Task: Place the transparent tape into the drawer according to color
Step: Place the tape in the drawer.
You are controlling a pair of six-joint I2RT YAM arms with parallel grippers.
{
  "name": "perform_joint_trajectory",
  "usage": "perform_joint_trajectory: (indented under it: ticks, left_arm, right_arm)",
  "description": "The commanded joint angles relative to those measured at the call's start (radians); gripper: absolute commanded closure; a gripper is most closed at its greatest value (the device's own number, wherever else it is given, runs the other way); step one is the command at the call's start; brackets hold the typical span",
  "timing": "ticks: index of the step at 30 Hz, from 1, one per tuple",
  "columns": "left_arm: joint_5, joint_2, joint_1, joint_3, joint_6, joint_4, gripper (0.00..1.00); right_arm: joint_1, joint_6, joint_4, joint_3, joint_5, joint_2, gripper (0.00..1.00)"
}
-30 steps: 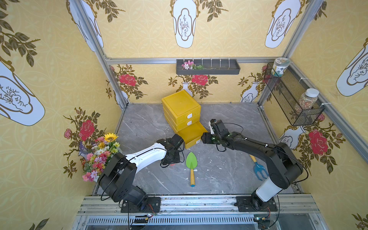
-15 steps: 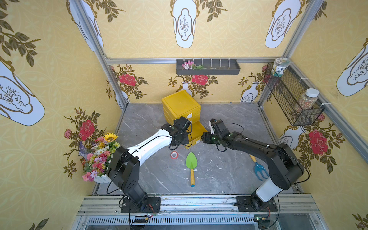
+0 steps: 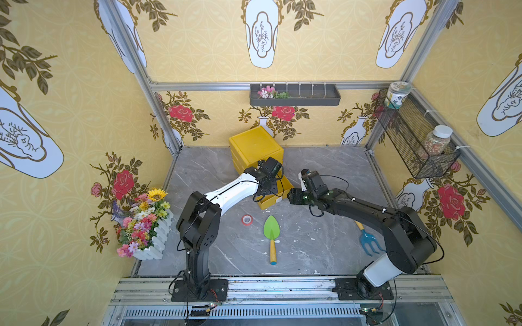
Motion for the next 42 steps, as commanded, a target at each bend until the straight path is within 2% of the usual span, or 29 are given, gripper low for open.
perform_joint_trajectory:
  ticks: [1,17,24,27,33,38,42]
  left_arm:
    - [-0.03,0.022,0.001,-0.008,-0.005,0.042,0.42]
    - [0.007,0.044,0.001,-0.051,-0.007,0.077,0.37]
    - [0.013,0.02,0.001,-0.065,-0.007,0.085,0.27]
    - [0.017,0.0,0.001,-0.073,-0.01,0.084,0.26]
    - [0.048,-0.121,0.001,-0.123,-0.025,0.094,0.25]
    - [0.052,-0.292,0.001,-0.234,-0.035,0.099,0.18]
    - [0.028,-0.452,0.002,-0.336,-0.045,0.095,0.13]
  right_arm:
    - [0.0,-0.002,0.034,-0.01,-0.002,-0.011,0.24]
    - [0.0,0.008,0.05,-0.018,-0.01,-0.024,0.24]
    - [0.0,0.011,0.046,-0.02,-0.007,-0.033,0.23]
    - [0.0,0.016,0.042,-0.022,-0.005,-0.044,0.23]
    - [0.001,0.01,0.01,-0.012,-0.014,-0.067,0.23]
    - [0.01,-0.024,-0.026,0.012,-0.071,-0.08,0.23]
    - [0.057,-0.064,-0.052,0.044,-0.101,-0.081,0.23]
